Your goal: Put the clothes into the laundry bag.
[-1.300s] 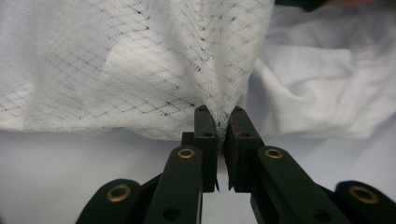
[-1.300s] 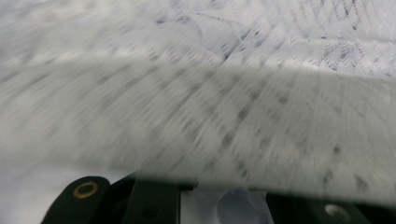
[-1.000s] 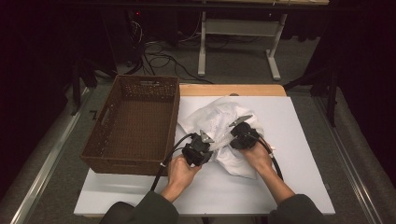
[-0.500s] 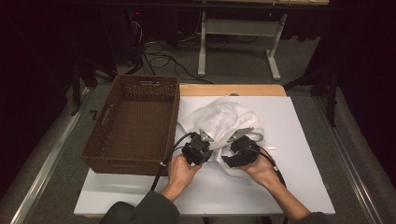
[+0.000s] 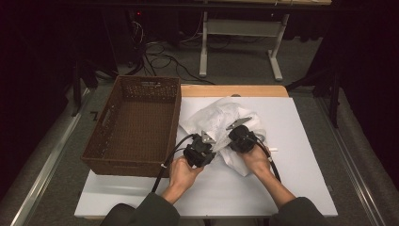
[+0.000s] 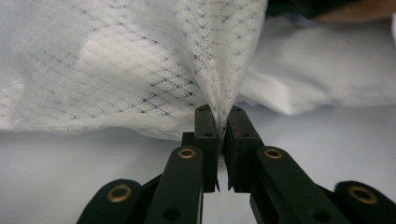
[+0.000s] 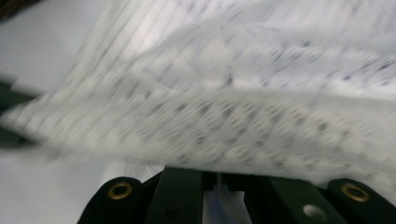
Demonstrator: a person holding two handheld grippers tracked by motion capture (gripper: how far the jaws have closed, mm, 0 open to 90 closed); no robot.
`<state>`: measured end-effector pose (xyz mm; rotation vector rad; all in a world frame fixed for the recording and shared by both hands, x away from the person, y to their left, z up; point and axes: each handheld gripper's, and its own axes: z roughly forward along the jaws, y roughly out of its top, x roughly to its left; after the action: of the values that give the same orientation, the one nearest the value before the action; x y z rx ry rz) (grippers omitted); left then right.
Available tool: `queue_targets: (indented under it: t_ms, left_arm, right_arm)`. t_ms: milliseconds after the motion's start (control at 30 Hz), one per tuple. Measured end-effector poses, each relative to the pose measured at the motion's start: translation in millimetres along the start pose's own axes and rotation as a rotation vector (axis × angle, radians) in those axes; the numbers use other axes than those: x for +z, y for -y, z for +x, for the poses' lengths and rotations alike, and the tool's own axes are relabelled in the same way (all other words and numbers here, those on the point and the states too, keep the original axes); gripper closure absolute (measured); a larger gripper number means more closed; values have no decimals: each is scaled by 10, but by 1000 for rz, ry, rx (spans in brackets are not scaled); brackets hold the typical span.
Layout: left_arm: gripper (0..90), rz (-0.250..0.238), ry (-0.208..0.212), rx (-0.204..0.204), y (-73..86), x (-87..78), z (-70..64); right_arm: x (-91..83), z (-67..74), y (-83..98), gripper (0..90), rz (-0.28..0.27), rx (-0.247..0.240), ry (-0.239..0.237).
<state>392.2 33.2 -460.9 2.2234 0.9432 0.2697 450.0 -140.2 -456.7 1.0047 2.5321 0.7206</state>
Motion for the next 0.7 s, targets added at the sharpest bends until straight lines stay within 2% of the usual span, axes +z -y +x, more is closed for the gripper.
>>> queue_targets:
  t_ms: [200,267,333,433,500,633,700]
  left_arm:
    - [846,4,-2,5,-8,-20,-18]
    - [845,18,-9,-2,-4,2,3]
    - [844,28,-13,-8,-2,24,21]
    - [843,32,-19,-15,-1,42,33]
    - [842,33,-27,-15,2,56,37]
    - [841,35,-34,-13,9,64,32]
    - [841,35,-32,-17,11,63,38]
  right_arm:
    - [227,-92,-91,870,-54,64,102]
    - [293,-100,-107,851,-63,90,103]
    - [284,-79,-112,798,-62,83,93]
    - [176,-29,-90,654,-34,55,63]
    - [77,-3,-63,585,-15,20,64]
    - [-203,24,53,499,-36,15,32]
    - [-312,42,126,462,-30,2,20]
